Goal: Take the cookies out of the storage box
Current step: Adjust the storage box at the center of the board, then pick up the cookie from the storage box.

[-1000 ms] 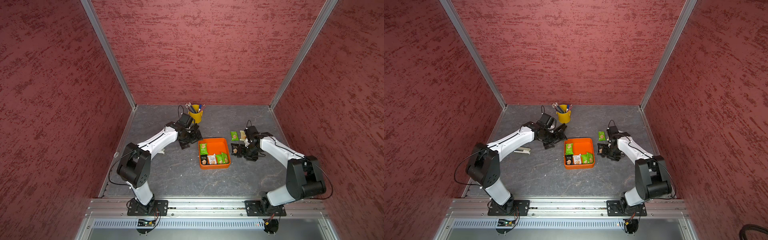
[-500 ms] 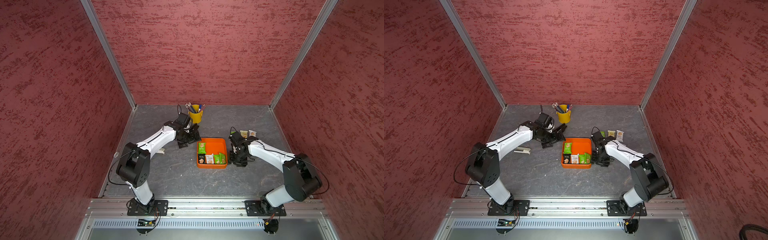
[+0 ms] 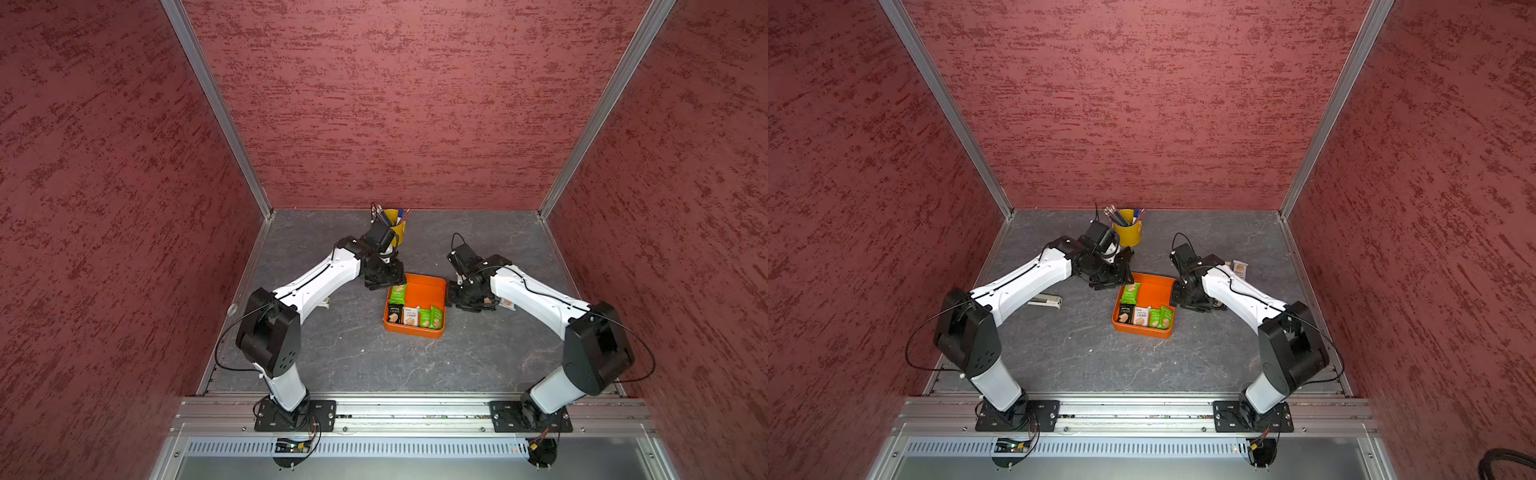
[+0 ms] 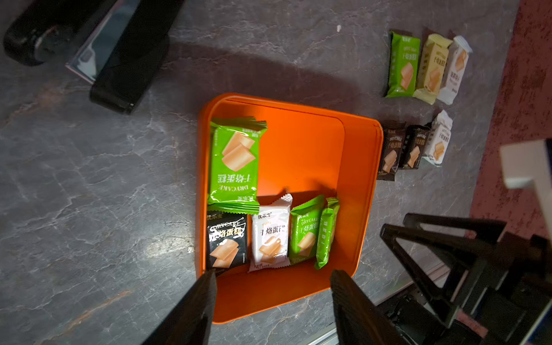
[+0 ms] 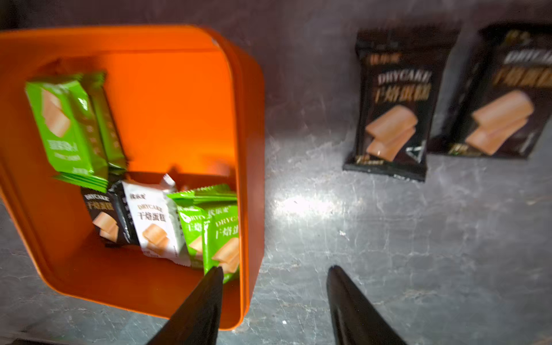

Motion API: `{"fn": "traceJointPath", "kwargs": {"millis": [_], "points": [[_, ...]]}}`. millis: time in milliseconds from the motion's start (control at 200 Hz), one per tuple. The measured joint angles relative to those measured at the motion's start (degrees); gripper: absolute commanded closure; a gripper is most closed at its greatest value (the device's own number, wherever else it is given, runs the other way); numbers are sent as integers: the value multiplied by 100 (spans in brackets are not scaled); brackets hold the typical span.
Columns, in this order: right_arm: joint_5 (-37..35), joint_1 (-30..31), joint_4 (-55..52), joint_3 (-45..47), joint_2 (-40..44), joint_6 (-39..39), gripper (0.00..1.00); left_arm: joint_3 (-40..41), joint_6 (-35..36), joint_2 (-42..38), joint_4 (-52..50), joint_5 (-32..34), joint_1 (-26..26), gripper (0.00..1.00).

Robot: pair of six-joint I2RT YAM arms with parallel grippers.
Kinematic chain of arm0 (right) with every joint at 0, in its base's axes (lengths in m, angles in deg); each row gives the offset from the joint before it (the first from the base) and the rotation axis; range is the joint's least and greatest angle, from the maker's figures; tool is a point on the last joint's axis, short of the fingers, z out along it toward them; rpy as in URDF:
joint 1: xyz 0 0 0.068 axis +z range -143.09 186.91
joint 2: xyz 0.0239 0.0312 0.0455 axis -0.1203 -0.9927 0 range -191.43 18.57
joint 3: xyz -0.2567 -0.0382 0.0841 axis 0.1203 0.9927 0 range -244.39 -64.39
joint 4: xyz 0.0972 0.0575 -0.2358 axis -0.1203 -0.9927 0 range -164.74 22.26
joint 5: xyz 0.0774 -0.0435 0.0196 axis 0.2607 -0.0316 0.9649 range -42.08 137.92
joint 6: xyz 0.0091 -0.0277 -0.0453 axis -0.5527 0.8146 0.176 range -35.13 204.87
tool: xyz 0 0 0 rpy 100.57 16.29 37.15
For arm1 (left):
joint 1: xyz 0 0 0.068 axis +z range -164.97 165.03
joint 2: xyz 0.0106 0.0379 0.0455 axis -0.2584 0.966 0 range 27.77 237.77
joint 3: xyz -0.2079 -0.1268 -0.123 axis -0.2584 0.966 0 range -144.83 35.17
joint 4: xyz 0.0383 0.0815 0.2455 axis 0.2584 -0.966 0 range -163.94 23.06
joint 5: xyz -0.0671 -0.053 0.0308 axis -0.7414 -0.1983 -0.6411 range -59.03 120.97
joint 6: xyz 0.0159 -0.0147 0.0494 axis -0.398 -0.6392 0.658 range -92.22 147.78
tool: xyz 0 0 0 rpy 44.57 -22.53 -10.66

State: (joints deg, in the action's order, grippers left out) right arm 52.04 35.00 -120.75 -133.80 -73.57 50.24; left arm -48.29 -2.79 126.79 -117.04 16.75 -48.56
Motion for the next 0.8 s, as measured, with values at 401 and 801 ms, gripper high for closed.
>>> {"fn": "traceJointPath", "kwargs": {"millis": [401,801], "points": [[83,-1541,-66,-605,-444,1134,40,-977,-446,1283,-219,1314,-855,23],[400,-1971,-142,-603,-444,1742,40,-1917,-721,2264,-883,2531,-1075,14]]}}
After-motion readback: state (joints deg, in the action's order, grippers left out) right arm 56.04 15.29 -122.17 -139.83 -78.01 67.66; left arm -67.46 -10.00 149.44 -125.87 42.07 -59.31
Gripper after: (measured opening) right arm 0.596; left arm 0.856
